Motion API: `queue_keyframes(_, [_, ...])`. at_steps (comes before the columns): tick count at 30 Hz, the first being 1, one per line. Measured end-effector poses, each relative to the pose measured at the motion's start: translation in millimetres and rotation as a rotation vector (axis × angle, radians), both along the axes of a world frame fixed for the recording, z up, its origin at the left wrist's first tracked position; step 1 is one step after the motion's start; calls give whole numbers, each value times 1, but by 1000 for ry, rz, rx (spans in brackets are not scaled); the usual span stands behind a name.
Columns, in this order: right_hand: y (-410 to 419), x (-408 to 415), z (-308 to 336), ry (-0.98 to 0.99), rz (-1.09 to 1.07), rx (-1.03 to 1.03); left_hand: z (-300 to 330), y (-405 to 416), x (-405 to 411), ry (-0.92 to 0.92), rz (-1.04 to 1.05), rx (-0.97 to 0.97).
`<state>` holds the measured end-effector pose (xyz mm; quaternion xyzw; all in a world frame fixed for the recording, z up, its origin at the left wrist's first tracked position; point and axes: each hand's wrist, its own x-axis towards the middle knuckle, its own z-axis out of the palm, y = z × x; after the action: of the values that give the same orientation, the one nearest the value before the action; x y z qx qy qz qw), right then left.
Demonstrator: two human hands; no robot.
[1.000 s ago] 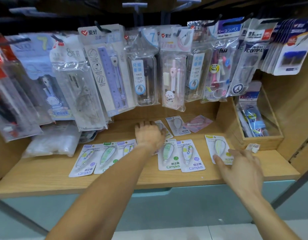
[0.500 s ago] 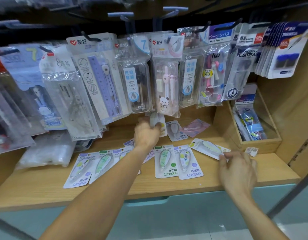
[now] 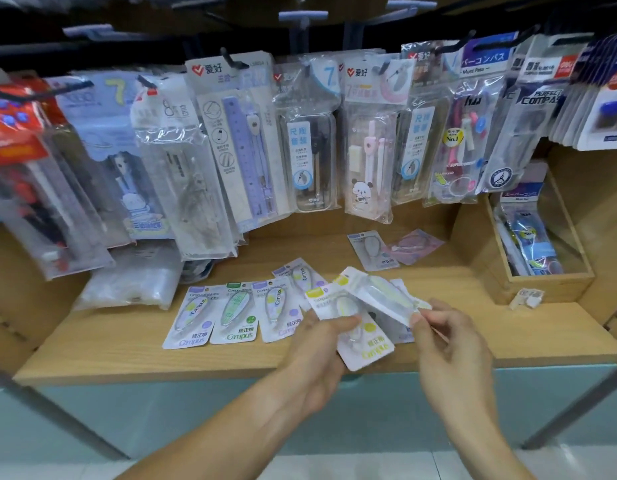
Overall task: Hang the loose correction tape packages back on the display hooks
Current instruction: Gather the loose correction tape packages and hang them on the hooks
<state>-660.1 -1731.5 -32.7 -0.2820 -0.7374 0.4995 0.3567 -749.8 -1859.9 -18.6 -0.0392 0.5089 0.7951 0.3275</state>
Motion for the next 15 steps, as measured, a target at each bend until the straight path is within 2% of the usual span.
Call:
queue_keyframes(3, [-27, -5, -5, -10, 28, 93, -2, -16, 3, -55, -60, 98])
queue_keyframes(5, [-40, -3, -7, -40, 55, 88, -2, -25, 3, -27, -67, 127])
queue_keyframes(8, [-53, 0, -8, -85, 117, 50, -7, -31, 3, 66, -16, 97])
queue_keyframes(10, [-57, 0, -9, -123, 186, 26, -10, -34, 3, 58, 42, 59])
queue_keyframes(12, [-58, -3, -9, -160, 248, -48, -12, -39, 1, 55, 58, 49])
queue_keyframes(15, [-60, -10, -6, -130, 318, -283, -13, -50, -1, 73, 40, 34])
